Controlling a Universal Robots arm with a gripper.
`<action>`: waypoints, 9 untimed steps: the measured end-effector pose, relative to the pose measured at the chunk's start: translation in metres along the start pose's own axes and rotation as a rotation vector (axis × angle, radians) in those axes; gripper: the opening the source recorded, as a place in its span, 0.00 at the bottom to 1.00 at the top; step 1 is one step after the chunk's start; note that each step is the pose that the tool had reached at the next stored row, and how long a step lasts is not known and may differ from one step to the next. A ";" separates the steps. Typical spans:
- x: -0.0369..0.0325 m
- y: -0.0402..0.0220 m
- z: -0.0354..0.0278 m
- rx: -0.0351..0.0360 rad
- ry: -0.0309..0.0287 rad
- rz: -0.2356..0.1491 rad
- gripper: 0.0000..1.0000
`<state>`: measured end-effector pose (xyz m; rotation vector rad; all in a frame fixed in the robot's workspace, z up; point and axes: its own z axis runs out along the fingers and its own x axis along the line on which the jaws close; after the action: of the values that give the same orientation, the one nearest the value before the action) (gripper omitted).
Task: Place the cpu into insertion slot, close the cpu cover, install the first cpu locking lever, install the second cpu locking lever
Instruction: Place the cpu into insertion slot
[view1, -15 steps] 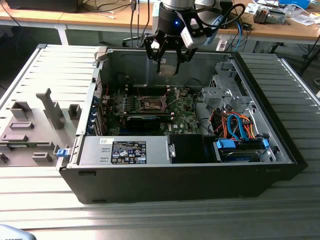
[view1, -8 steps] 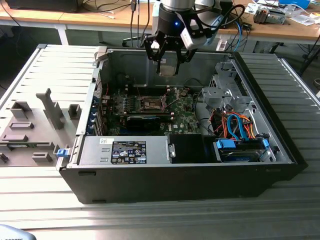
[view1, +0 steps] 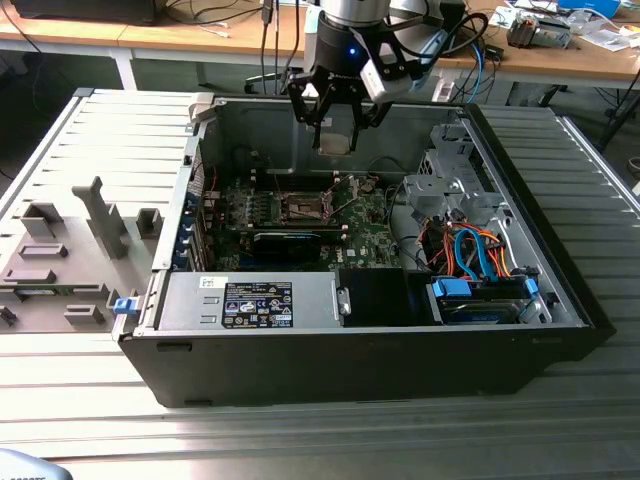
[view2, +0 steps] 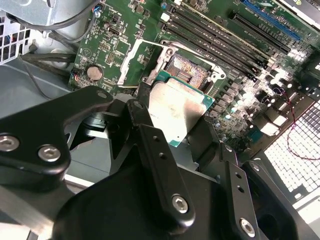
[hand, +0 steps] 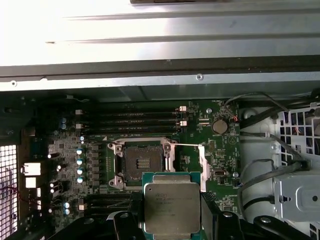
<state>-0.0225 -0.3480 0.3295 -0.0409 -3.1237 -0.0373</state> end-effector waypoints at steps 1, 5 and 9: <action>0.0000 0.0000 0.0004 0.0000 0.0000 0.000 0.55; 0.0000 -0.0001 0.0020 0.0002 0.0001 0.000 0.55; 0.0000 0.0000 0.0022 0.0001 0.0000 0.000 0.55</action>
<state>-0.0225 -0.3480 0.3273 -0.0409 -3.1237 -0.0372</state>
